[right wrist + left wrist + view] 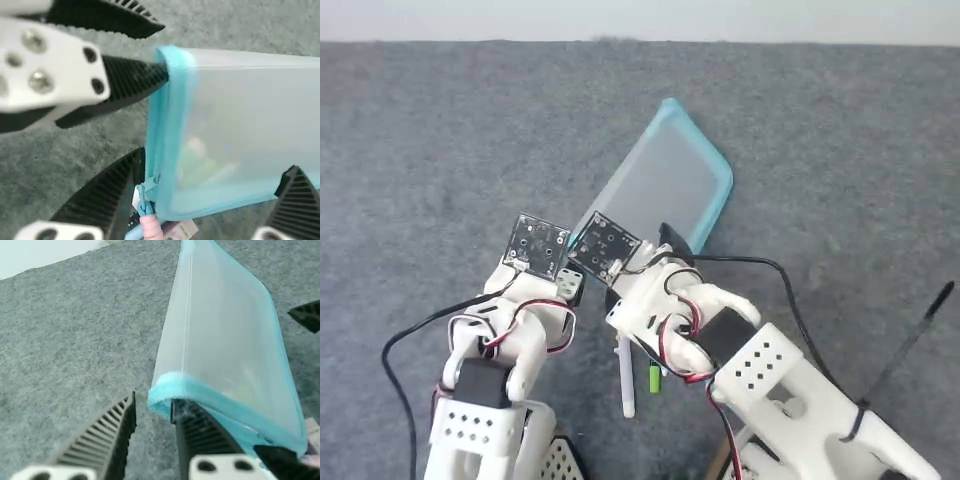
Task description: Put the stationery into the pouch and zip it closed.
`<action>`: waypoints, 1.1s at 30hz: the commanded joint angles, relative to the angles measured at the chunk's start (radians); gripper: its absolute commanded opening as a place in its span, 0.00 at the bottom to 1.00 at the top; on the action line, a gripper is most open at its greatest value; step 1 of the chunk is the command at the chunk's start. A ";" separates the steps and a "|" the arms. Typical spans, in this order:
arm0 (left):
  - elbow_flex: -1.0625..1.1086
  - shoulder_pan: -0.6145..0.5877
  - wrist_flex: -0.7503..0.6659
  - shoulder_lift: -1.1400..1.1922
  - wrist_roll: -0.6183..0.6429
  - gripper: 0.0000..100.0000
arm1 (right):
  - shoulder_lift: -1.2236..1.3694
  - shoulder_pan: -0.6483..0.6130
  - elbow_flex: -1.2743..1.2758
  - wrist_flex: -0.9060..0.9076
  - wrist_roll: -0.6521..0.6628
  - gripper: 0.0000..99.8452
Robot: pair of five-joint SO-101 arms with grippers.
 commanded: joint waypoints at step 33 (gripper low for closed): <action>-0.202 -0.006 0.133 -0.008 0.009 0.11 | -0.007 0.062 0.095 -0.110 -0.069 0.39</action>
